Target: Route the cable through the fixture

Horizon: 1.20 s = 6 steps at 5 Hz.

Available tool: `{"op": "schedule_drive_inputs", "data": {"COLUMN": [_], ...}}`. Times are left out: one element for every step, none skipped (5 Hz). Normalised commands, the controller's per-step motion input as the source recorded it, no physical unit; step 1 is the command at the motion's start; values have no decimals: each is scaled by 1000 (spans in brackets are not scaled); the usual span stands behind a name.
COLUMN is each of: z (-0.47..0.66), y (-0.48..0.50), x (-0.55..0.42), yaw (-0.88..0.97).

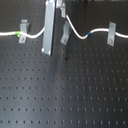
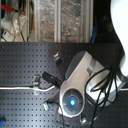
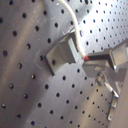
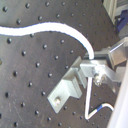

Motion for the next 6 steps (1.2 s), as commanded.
{"op": "schedule_drive_inputs", "data": {"z": [187, 539, 736, 0, 1, 8], "y": [57, 256, 352, 0, 62, -11], "x": [-196, 36, 445, 0, -253, 48], "yaw": [0, -374, -71, 6, 394, 0]}}
